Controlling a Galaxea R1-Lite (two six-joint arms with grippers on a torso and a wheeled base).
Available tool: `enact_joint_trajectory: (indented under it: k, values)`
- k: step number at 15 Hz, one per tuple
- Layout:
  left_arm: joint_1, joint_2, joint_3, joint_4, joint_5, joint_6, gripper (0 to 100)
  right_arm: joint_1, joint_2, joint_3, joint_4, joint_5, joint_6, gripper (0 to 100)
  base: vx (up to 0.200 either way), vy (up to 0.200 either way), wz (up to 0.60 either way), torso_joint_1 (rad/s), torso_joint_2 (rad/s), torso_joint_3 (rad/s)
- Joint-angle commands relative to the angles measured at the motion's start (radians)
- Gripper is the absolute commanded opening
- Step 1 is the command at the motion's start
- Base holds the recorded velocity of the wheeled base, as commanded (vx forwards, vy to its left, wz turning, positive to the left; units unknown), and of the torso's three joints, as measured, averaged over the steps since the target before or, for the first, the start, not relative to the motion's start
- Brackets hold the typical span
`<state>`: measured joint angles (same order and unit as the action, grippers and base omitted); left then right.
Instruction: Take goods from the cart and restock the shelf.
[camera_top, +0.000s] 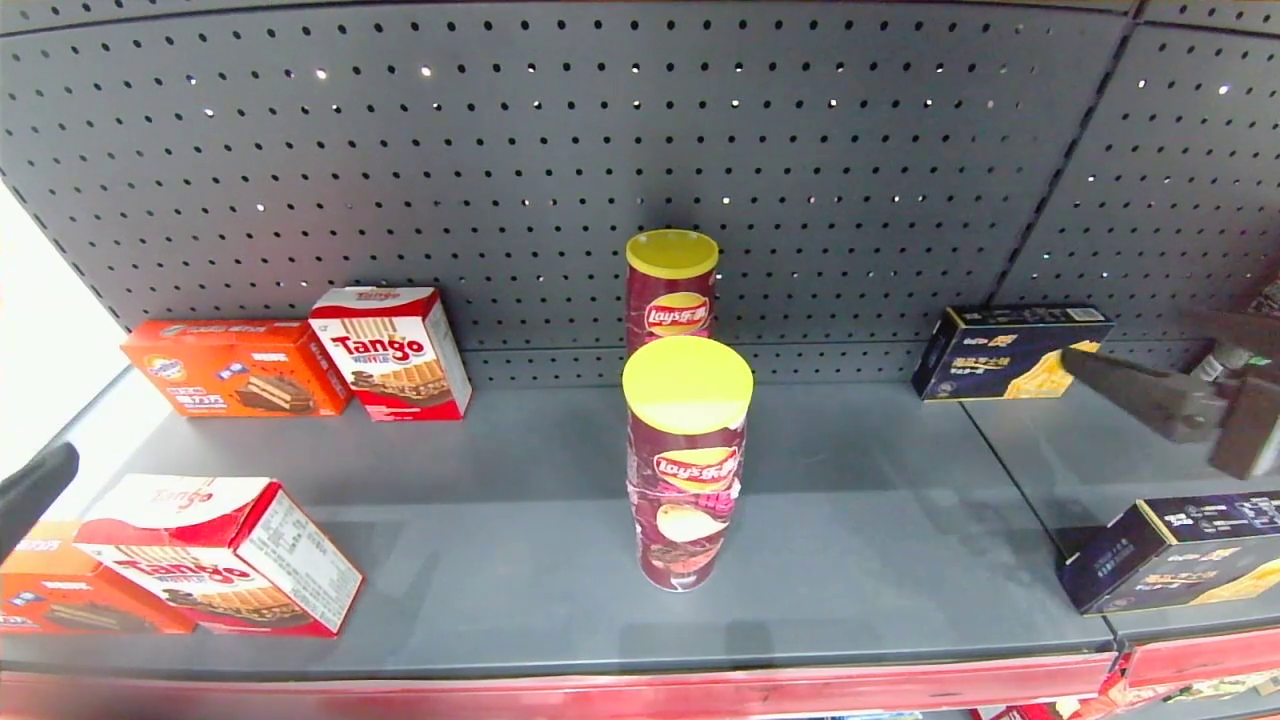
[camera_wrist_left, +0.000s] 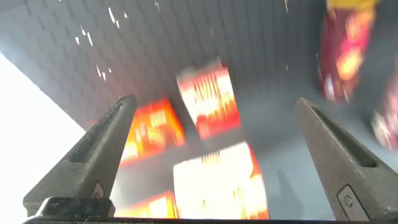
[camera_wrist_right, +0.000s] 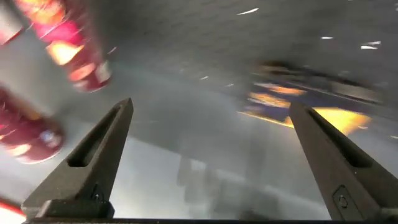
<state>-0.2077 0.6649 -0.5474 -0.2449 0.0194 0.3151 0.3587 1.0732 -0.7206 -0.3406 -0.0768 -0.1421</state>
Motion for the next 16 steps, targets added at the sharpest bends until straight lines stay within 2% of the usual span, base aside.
enact_joint_trajectory:
  k: [1,2,3,7,8,9,11,13,14,15,16]
  values:
    - [-0.001,-0.245,-0.009,0.245,-0.001,-0.001,100,-0.136,-0.315,0.181,-0.011,-0.009,-0.002,100,0.000,0.000,0.00,0.000,0.00,0.000]
    - [-0.001,-0.298,-0.026,0.317,-0.002,-0.001,100,-0.153,-0.392,0.231,-0.011,-0.006,-0.004,100,0.000,0.000,0.00,0.000,0.00,0.000]
    - [-0.001,-0.320,-0.028,0.334,-0.002,-0.001,100,-0.159,-0.426,0.250,-0.008,-0.008,-0.004,100,0.000,0.000,0.00,0.000,0.00,0.000]
    - [0.004,-0.531,0.098,0.348,-0.004,0.002,100,-0.190,-0.680,0.352,0.177,-0.009,-0.005,100,0.000,0.000,0.00,0.000,0.00,0.000]
    - [0.004,-0.531,0.098,0.348,-0.004,0.002,100,-0.190,-0.680,0.352,0.177,-0.009,-0.005,100,0.000,0.000,0.00,0.000,0.00,0.000]
    - [0.008,-0.574,0.169,0.320,0.017,-0.004,100,-0.199,-0.768,0.383,0.221,-0.011,-0.004,100,0.000,0.000,0.00,0.000,0.00,0.000]
    - [0.008,-0.574,0.253,0.253,0.024,-0.030,100,-0.222,-0.842,0.437,0.224,-0.009,0.001,100,0.000,0.000,0.00,0.000,0.00,0.000]
    - [0.008,-0.574,0.455,0.050,0.024,-0.037,100,-0.233,-0.969,0.563,0.218,-0.021,0.024,100,0.000,0.000,0.00,0.000,0.00,0.000]
    - [0.008,-0.574,0.509,-0.001,0.024,-0.037,100,-0.233,-0.972,0.599,0.204,-0.040,0.049,100,0.000,0.000,0.00,0.000,0.00,0.000]
    - [0.008,-0.574,0.547,-0.025,0.031,-0.036,100,-0.233,-0.970,0.633,0.169,-0.081,0.079,100,0.000,0.000,0.00,0.000,0.00,0.000]
    - [0.007,-0.574,0.547,0.030,0.030,-0.039,100,-0.233,-0.970,0.690,0.153,-0.104,0.111,100,0.000,0.000,0.00,0.000,0.00,0.000]
